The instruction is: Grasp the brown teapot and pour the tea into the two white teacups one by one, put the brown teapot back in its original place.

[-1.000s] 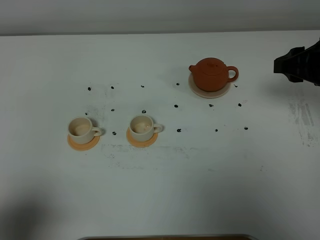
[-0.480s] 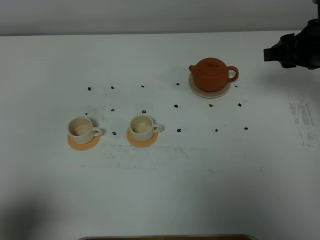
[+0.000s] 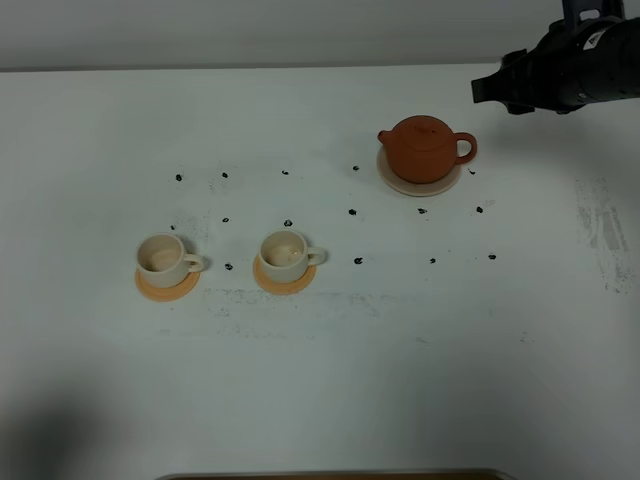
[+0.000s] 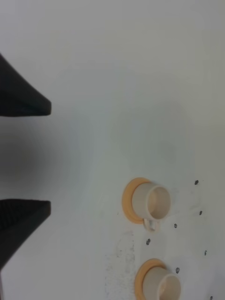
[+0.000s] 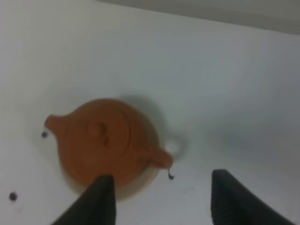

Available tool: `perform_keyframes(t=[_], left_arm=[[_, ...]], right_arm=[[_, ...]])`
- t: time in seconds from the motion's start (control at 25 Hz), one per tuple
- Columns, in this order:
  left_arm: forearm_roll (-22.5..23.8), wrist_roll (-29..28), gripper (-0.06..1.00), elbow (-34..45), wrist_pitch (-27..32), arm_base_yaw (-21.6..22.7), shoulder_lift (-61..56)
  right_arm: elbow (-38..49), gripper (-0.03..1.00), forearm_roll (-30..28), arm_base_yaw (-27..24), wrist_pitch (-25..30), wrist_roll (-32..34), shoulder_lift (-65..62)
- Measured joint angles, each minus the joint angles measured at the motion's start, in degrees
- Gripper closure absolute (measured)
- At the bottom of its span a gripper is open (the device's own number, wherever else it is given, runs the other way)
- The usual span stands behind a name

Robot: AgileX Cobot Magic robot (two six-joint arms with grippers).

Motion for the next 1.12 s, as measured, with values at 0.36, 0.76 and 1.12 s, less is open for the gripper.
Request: perform_keyframes(t=[0.36,0.76,1.12], left_arm=[[0.0,0.0,0.51,0.0,0.0,0.0,0.0],[0.0,0.0,0.51,0.0,0.0,0.0,0.0],[0.0,0.0,0.51,0.0,0.0,0.0,0.0]], right_arm=[[-10.3,0.49,-0.2,0.0,0.1,0.6,10.7],[-14.9,0.49,-1.0,-1.3,-0.2,1.3,18.2],[-14.9,0.49,-1.3,-2.9,-1.0,1.8,21.0]])
